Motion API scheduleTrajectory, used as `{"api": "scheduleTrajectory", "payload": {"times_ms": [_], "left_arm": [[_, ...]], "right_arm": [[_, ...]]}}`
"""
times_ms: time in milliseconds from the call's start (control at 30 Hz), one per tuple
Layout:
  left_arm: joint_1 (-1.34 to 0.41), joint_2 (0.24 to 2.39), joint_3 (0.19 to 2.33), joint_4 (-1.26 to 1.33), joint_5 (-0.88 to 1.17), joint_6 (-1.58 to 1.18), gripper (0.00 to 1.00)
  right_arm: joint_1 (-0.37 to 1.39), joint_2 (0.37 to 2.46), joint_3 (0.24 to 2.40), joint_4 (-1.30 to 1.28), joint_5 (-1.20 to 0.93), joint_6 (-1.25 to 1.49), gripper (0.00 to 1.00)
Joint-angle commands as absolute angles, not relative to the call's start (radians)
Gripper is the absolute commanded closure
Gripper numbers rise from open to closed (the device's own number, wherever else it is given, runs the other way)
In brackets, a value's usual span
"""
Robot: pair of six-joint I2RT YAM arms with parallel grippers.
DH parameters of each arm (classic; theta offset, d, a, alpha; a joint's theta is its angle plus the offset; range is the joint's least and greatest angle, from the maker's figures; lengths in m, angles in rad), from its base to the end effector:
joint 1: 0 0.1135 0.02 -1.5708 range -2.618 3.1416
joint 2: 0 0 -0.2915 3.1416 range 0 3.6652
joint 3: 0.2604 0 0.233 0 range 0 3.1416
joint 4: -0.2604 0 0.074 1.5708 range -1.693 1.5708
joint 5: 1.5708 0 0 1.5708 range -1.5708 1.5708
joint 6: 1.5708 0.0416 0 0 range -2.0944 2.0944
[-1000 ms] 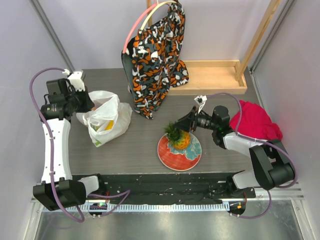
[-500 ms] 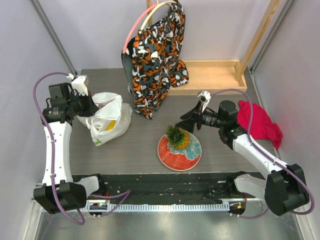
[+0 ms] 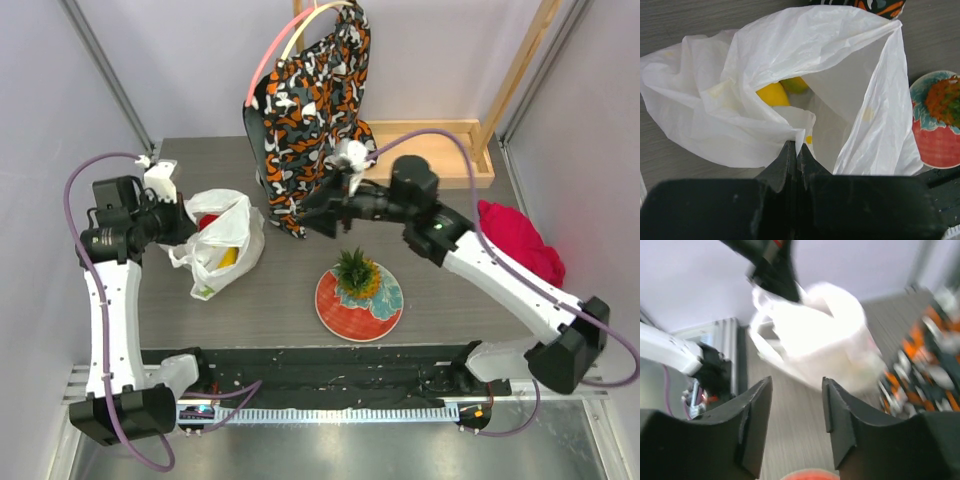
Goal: Take the fake fruits out of the plastic bag
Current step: Take out the fake fruit from the plastic bag.
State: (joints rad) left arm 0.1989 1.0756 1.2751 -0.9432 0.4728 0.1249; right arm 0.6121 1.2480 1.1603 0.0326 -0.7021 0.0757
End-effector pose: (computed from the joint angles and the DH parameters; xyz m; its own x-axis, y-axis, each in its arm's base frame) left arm 0.1723 0.0154 0.3982 -0.6395 -0.0157 -0.7686 0.2341 0.9483 -0.2142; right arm 0.1995 0.1729 0.4242 -0.1180 -0.0123 -0.9929 -0.9603 0.2560 0.1110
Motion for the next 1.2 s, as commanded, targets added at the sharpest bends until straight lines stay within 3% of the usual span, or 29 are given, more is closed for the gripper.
{"api": "scheduleTrajectory", "payload": {"times_ms": [0,133,400,533,667,900,1167], "left_arm": [[0.206,1.005,1.308,-1.014,0.483,0.206,1.00],[0.206,0.971,1.334,-1.038,0.451,0.198,1.00],[0.206,0.953,1.387,-1.097,0.425,0.192,1.00],[0.206,0.965,1.431,-1.156,0.422,0.224,1.00],[0.206,1.020,1.541,-1.336,0.385,0.336,1.00],[0.206,0.953,1.522,-1.497,0.339,0.517,1.00],[0.206,0.868,1.390,-1.516,0.462,0.525,1.00]], "right_arm": [[0.816,1.380,1.341,0.033,-0.545,-0.019,0.55],[0.880,1.544,1.442,0.106,-0.526,0.103,0.67],[0.956,1.862,1.658,0.195,-0.529,0.241,0.69],[0.947,1.968,1.674,0.163,-0.369,0.275,0.70],[0.925,1.925,1.554,0.006,-0.115,0.165,0.72],[0.922,1.781,1.328,-0.021,-0.058,0.007,0.71],[1.012,1.769,1.405,0.037,-0.239,-0.175,0.55]]}}
